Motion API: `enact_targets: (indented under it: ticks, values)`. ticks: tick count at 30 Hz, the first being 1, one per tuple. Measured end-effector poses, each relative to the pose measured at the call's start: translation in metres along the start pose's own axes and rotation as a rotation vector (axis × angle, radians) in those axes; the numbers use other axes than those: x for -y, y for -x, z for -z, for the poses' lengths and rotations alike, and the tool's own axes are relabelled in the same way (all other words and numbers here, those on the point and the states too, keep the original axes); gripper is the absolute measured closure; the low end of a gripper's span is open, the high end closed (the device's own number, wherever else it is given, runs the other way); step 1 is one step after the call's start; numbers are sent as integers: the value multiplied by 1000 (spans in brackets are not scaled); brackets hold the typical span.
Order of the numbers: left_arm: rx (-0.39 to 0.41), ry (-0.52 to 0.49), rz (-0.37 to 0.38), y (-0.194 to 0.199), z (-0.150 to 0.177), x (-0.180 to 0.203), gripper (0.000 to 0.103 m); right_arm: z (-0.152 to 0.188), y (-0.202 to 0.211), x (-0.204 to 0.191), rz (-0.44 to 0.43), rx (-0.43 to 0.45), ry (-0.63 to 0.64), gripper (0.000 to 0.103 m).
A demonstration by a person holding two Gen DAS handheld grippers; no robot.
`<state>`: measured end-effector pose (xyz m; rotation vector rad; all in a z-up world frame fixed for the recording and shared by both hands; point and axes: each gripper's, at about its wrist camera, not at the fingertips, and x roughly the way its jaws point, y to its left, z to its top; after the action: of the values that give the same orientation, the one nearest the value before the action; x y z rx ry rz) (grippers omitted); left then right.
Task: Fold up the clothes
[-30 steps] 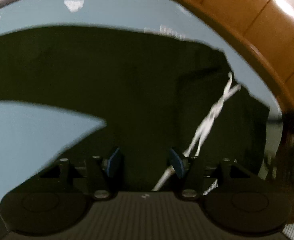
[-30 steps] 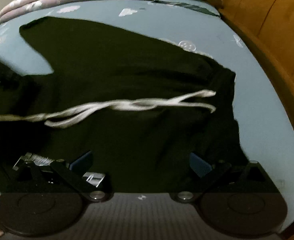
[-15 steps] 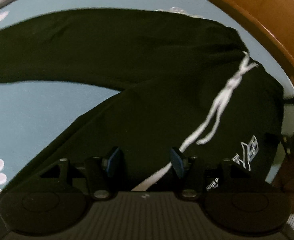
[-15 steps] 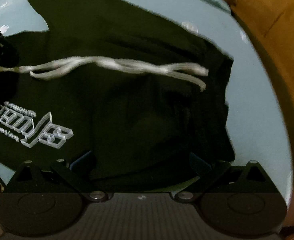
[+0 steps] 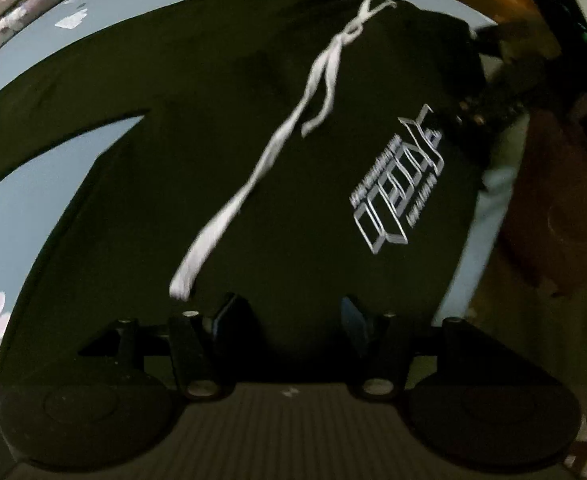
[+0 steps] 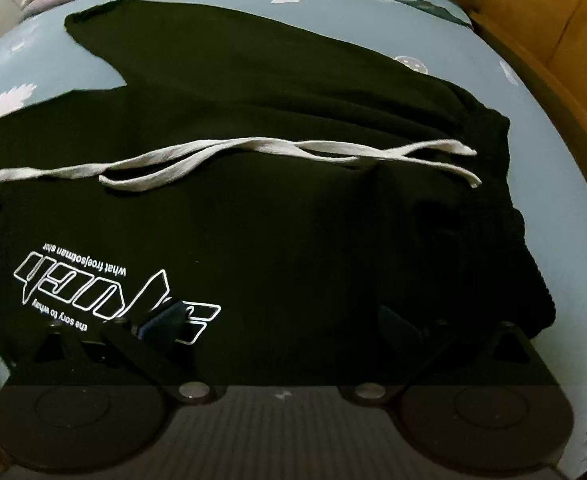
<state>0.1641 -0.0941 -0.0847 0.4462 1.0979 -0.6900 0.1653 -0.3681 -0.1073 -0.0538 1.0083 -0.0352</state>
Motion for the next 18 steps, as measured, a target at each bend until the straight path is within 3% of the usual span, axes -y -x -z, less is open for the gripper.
enact_targets:
  ticks: [6,9,18]
  values:
    - [-50,33,9,12,27,-6,42,-1,0,-1,7,-20,-5,0]
    - [-64,98,9,15,28,-10,42,-7,-5,-4,11,-45,-8,0]
    - [-21,141,-83,19,21,-45,42,-17,-9,-5,13,-93,-14,0]
